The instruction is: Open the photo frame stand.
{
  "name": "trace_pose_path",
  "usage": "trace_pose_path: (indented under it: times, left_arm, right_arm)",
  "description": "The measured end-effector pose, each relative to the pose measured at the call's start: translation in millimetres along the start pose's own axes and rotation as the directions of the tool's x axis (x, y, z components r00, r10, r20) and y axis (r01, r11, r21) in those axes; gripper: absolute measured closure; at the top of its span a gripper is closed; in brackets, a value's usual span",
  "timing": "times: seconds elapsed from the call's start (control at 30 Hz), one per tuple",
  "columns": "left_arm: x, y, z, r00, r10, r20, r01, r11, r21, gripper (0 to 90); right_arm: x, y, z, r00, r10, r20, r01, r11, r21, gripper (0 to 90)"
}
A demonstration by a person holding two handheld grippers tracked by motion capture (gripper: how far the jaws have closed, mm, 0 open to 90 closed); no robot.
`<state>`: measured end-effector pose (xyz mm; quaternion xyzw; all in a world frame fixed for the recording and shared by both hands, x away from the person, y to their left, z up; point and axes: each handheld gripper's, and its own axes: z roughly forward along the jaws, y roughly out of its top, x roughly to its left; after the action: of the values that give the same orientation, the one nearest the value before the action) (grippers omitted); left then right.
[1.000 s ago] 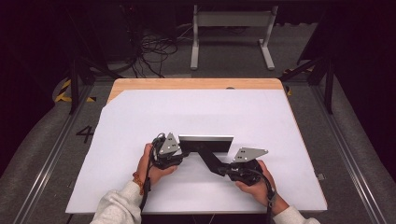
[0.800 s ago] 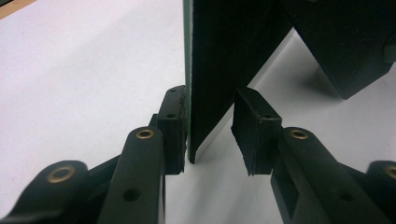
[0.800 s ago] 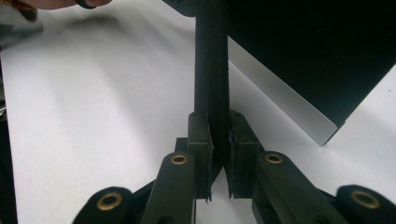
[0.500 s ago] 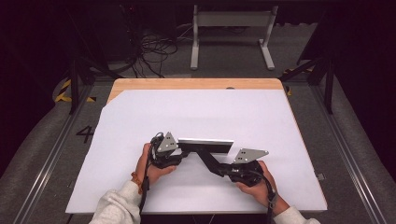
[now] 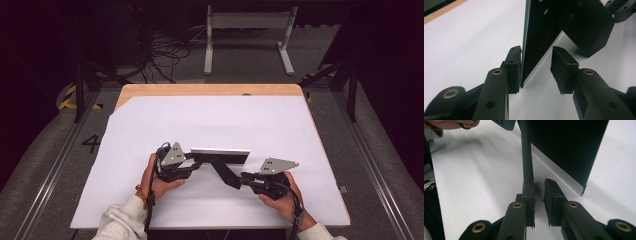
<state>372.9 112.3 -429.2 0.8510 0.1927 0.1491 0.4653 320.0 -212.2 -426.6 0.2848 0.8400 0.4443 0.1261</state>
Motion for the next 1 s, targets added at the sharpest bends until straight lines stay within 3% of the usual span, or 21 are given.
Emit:
trace_pose_path:
  times: [0.1,0.23,0.47,0.57,0.9,1.0]
  left_arm:
    - [1.1,0.9,-2.8,1.0,-0.006,-0.002,0.006,0.9999,-0.012,58.4]
    - [1.4,2.7,-5.7,1.0,-0.007,-0.002,0.007,0.9996,-0.029,56.3]
    - [0.6,7.1,-13.2,0.9999,-0.008,-0.01,0.008,0.9969,-0.078,52.6]
    - [0.1,9.0,-15.2,1.0,-0.007,-0.003,0.007,0.9957,-0.092,54.7]
    - [-2.2,11.7,-15.0,1.0,-0.005,0.001,0.005,0.9948,-0.102,58.0]
    - [-1.3,12.2,-15.1,0.9996,-0.023,-0.019,0.021,0.9946,-0.101,57.5]
  right_arm:
    - [0.5,2.4,-4.7,0.9982,-0.018,0.056,0.019,1.0,-0.013,80.7]
    - [-4.7,3.2,-12.0,0.9942,0.004,0.107,0.002,0.998,-0.055,80.7]
    - [-8.1,6.2,-20.9,0.9875,0.025,0.155,-0.005,0.992,-0.128,81.0]
    - [-5.6,10.0,-21.9,0.9785,0.02,0.205,0.014,0.987,-0.163,77.8]
    - [-5.9,14.4,-17.9,0.9797,0.024,0.199,0.011,0.984,-0.176,77.4]
    - [-5.1,14.8,-16.7,0.9794,0.025,0.2,0.012,0.984,-0.179,78.2]
